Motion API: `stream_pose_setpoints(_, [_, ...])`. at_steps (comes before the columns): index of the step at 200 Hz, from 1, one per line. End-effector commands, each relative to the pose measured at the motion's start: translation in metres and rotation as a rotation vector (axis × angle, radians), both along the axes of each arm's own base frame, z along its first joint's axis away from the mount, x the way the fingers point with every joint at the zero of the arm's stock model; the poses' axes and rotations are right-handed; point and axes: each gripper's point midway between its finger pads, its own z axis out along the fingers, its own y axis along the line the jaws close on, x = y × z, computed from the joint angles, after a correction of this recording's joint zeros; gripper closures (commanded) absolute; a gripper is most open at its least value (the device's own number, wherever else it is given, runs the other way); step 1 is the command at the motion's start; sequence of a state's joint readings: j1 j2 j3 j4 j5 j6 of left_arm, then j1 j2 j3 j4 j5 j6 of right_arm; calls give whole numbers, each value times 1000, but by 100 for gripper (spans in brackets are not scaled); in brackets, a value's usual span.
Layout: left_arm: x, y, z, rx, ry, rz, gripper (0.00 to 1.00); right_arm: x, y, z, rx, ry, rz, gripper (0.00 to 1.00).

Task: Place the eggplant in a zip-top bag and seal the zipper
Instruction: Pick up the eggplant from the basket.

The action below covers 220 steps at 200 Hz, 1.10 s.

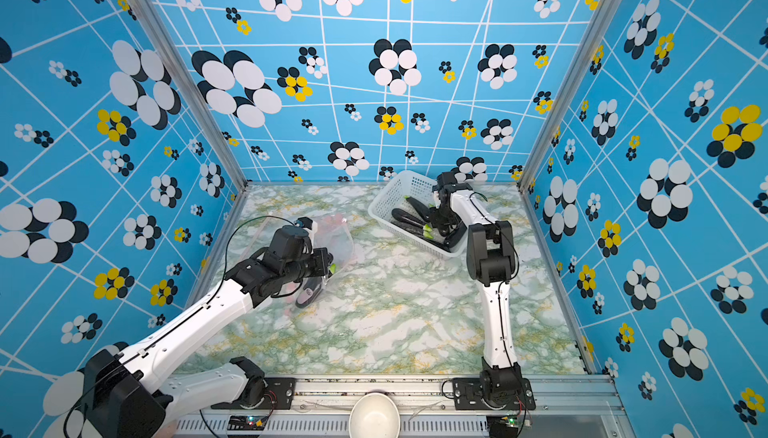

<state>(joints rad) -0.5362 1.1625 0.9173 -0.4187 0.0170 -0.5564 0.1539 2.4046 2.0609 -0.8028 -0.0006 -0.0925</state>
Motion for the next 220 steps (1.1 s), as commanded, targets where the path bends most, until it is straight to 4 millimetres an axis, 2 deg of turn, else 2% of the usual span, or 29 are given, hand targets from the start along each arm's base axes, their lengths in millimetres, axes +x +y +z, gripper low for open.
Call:
stream_pose_setpoints(1, [5, 1, 2, 11, -11, 6, 100, -5, -7, -11, -28, 43, -5, 50])
stream_pose_setpoints(18, [6, -1, 4, 6, -13, 3, 100, -5, -8, -4, -32, 31, -8, 57])
stream_pose_setpoints(37, [8, -1, 6, 4, -17, 2, 100, -3, -9, 16, -32, -12, -12, 61])
stream_pose_setpoints(76, [9, -4, 13, -13, -34, -4, 100, -9, -9, 81, 8, -142, -43, 61])
stream_pose_setpoints(80, [9, -4, 12, -15, -33, -4, 100, -11, -8, 78, 13, -138, -44, 62])
stream_pose_setpoints(82, [9, -5, 13, -16, -32, -5, 100, -12, -8, 93, 21, -165, -45, 62])
stream_pose_setpoints(86, [9, -5, 13, -17, -34, -7, 100, -13, -7, 103, 33, -186, -48, 62])
stream_pose_setpoints(117, [8, -7, 14, -30, -37, -13, 100, -30, -1, 144, 109, -254, -61, 62])
stream_pose_setpoints(132, [8, -8, 17, -42, -46, -13, 100, -40, 7, 163, 173, -283, -63, 63])
stream_pose_setpoints(155, [9, -12, 20, -67, -49, -18, 100, -60, 31, 194, 325, -332, -69, 63])
stream_pose_setpoints(167, [8, -13, 20, -81, -45, -17, 100, -74, 52, 208, 441, -344, -81, 62])
stream_pose_setpoints(173, [8, -13, 19, -88, -46, -15, 100, -82, 68, 223, 509, -363, -76, 62])
stream_pose_setpoints(178, [8, -13, 19, -94, -45, -13, 100, -94, 80, 214, 547, -336, -74, 62])
stream_pose_setpoints(183, [8, -13, 18, -99, -46, -10, 100, -102, 93, 224, 588, -352, -57, 62])
stream_pose_setpoints(195, [7, -14, 17, -114, -46, -4, 100, -121, 117, 233, 631, -374, -44, 61])
stream_pose_setpoints(220, [5, -15, 15, -143, -41, -2, 100, -147, 153, 249, 767, -422, -106, 61])
